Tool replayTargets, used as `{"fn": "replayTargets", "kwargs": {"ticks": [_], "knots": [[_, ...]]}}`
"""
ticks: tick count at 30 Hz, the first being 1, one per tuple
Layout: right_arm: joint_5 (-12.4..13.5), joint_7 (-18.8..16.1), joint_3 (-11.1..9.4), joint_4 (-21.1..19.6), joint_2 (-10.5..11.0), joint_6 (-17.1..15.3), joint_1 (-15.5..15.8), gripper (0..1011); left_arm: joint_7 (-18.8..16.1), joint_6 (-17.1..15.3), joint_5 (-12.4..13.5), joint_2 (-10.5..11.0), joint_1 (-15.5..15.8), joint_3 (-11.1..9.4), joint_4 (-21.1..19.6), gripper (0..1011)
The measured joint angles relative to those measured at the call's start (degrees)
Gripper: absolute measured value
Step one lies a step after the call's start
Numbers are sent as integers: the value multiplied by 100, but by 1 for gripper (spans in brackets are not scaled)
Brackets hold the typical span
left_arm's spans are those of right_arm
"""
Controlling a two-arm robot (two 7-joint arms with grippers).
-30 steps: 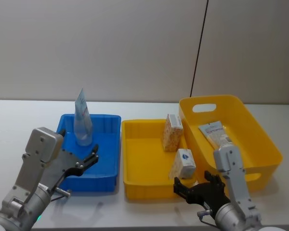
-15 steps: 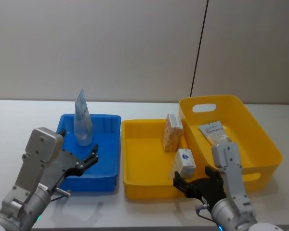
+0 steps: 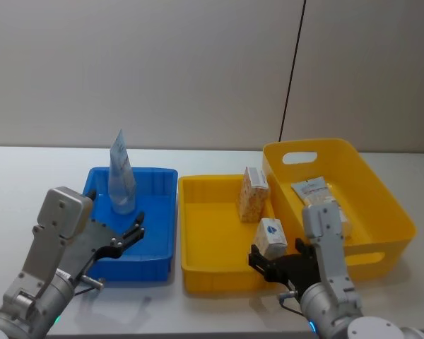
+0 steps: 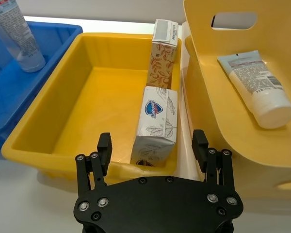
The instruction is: Bimanual collaborative sorting of washing and personal care products
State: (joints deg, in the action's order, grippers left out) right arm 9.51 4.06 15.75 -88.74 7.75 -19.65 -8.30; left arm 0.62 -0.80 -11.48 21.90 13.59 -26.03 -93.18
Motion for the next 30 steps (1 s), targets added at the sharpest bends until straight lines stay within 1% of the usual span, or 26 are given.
{"fn": "replayTargets", "kwargs": {"ticks": [9, 20, 22, 24, 25, 27, 28, 30], "knots": [[-100, 42, 30, 318, -150, 63, -199, 1002, 0, 0, 0, 0, 0, 0, 0, 1001], [-196, 81, 60, 538, -259, 91, -317, 997, 0, 0, 0, 0, 0, 0, 0, 1001], [-206, 85, 64, 566, -274, 96, -331, 977, 0, 0, 0, 0, 0, 0, 0, 1001], [-212, 87, 65, 580, -280, 98, -339, 913, 0, 0, 0, 0, 0, 0, 0, 1001], [-218, 90, 67, 595, -290, 99, -347, 905, 0, 0, 0, 0, 0, 0, 0, 1001], [-228, 94, 69, 611, -298, 101, -355, 828, 0, 0, 0, 0, 0, 0, 0, 1001], [-228, 94, 69, 611, -298, 101, -355, 828, 0, 0, 0, 0, 0, 0, 0, 1001], [-236, 97, 70, 627, -308, 103, -364, 775, 0, 0, 0, 0, 0, 0, 0, 1001]]}}
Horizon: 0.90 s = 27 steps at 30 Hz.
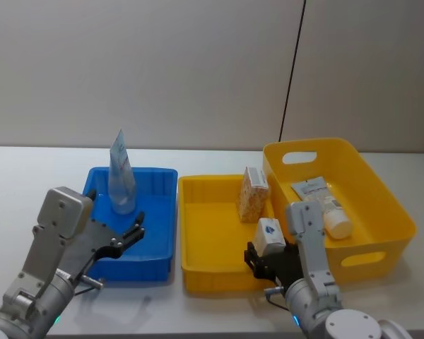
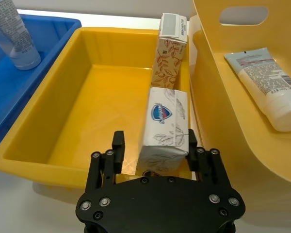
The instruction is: Bimanual collaborative sorting of washing and personal care products
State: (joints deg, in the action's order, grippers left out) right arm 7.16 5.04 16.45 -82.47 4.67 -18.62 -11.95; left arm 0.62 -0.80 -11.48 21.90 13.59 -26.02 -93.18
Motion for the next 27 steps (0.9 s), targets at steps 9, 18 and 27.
{"fn": "replayTargets", "kwargs": {"ticks": [9, 18, 27], "knots": [[-15, 6, 6, 39, -19, 5, -20, 471, 0, 0, 0, 0, 0, 0, 0, 1001], [-40, 2, 1, 46, -26, 91, -21, 332, 0, 0, 0, 0, 0, 0, 0, 1001], [-60, -77, -28, 16, -46, 512, -36, 267, 0, 0, 0, 0, 0, 0, 0, 1001]]}}
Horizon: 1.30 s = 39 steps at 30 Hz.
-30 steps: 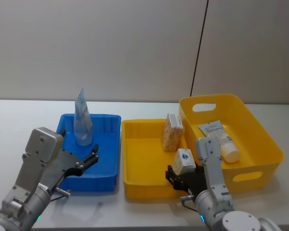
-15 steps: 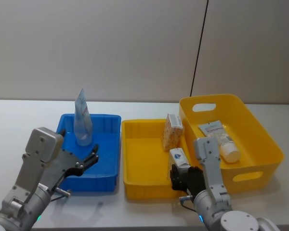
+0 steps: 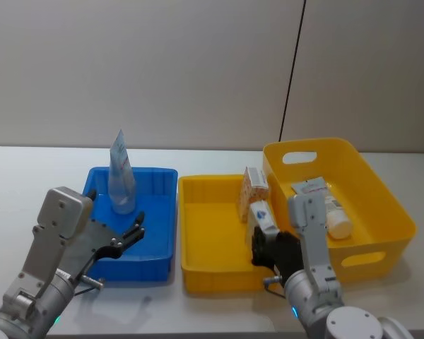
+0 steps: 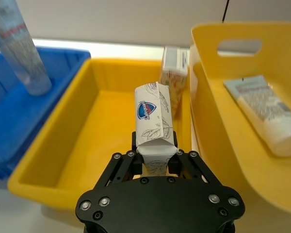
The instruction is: Bimanual collaborative sorting of washing and personal care products
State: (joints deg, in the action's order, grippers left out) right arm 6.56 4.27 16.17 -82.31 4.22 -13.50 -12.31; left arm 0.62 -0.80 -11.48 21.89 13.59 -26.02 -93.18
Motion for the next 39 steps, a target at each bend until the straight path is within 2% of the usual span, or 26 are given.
{"fn": "replayTargets", "kwargs": {"ticks": [6, 16, 25, 32, 39], "knots": [[35, -84, -50, -49, -43, 286, -61, 229, 0, 0, 0, 0, 0, 0, 0, 1001], [283, -283, -242, -214, -193, 751, -294, 217, 0, 0, 0, 0, 0, 0, 0, 1001], [571, -319, -607, -385, -393, 1069, -631, 217, 0, 0, 0, 0, 0, 0, 0, 1001], [615, -151, -846, -505, -452, 1089, -722, 217, 0, 0, 0, 0, 0, 0, 0, 1001], [546, 192, -1120, -694, -471, 799, -724, 217, 0, 0, 0, 0, 0, 0, 0, 1001]]}}
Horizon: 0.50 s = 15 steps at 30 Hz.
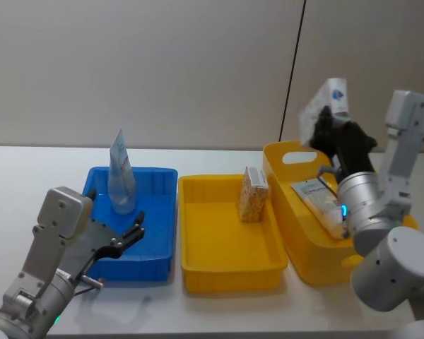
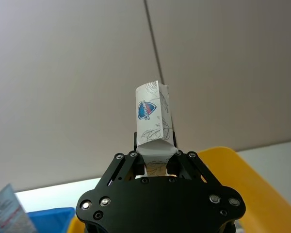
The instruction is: Bimanual collaborative sorting of washing and personal care products
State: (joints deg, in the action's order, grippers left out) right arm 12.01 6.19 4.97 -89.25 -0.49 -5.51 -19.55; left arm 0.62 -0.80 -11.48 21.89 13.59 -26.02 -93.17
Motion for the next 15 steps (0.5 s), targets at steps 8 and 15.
{"fn": "replayTargets", "kwargs": {"ticks": [8, 15], "knots": [[-169, 330, -189, -126, 32, -504, 57, 216, 0, 0, 0, 0, 0, 0, 0, 1001], [-329, 529, -270, -132, 96, -948, 92, 216, 0, 0, 0, 0, 0, 0, 0, 1001]]}}
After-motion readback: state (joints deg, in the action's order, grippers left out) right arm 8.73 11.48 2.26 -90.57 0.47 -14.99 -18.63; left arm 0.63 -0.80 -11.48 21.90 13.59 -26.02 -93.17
